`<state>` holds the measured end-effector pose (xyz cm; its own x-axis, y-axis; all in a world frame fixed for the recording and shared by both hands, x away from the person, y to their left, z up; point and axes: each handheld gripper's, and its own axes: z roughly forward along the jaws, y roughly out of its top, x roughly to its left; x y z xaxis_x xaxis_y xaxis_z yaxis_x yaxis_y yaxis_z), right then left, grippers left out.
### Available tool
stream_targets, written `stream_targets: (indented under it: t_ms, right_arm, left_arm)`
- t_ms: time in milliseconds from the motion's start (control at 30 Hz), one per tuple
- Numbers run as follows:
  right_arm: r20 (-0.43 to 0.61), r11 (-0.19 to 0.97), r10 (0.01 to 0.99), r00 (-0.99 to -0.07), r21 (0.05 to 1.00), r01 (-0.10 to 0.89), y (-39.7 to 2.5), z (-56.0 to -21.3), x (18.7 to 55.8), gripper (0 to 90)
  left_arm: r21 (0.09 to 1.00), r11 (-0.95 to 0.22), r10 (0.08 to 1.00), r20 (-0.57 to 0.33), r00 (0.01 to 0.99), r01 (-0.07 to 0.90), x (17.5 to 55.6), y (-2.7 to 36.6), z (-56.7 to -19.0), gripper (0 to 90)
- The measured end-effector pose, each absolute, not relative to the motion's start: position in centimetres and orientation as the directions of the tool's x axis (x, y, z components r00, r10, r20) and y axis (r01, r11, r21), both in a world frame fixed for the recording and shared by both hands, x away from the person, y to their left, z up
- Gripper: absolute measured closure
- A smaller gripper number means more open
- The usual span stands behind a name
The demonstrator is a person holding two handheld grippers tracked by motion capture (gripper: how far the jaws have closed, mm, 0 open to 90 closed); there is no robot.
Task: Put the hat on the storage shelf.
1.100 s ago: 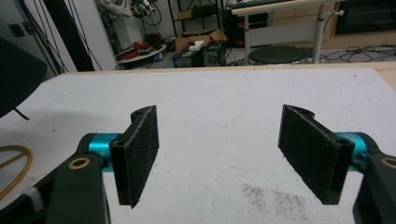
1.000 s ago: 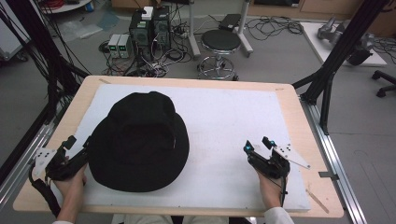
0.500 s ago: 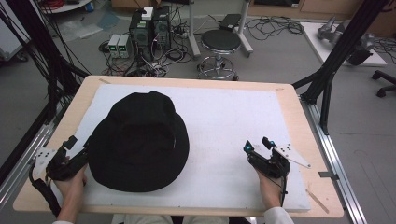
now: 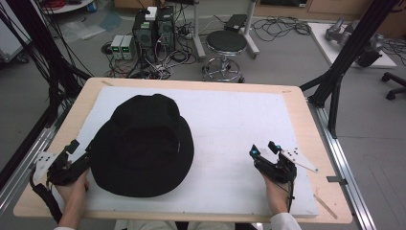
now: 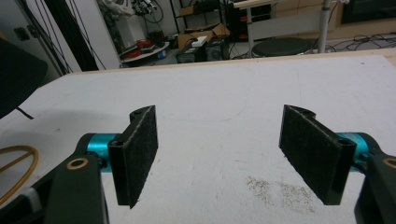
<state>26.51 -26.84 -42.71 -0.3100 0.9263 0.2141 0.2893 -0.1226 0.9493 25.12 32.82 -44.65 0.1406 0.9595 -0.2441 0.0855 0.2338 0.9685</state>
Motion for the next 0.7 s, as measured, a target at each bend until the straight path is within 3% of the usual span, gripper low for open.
stream_targets:
  t_ms: [700]
  right_arm:
    - [0.218, -0.119, 0.922, -0.32, 0.946, 0.301, -26.86, -42.97, 26.71, 27.5]
  left_arm:
    - [0.965, 0.245, 0.957, -0.255, 0.138, 0.089, 25.17, 33.01, -44.72, 28.9]
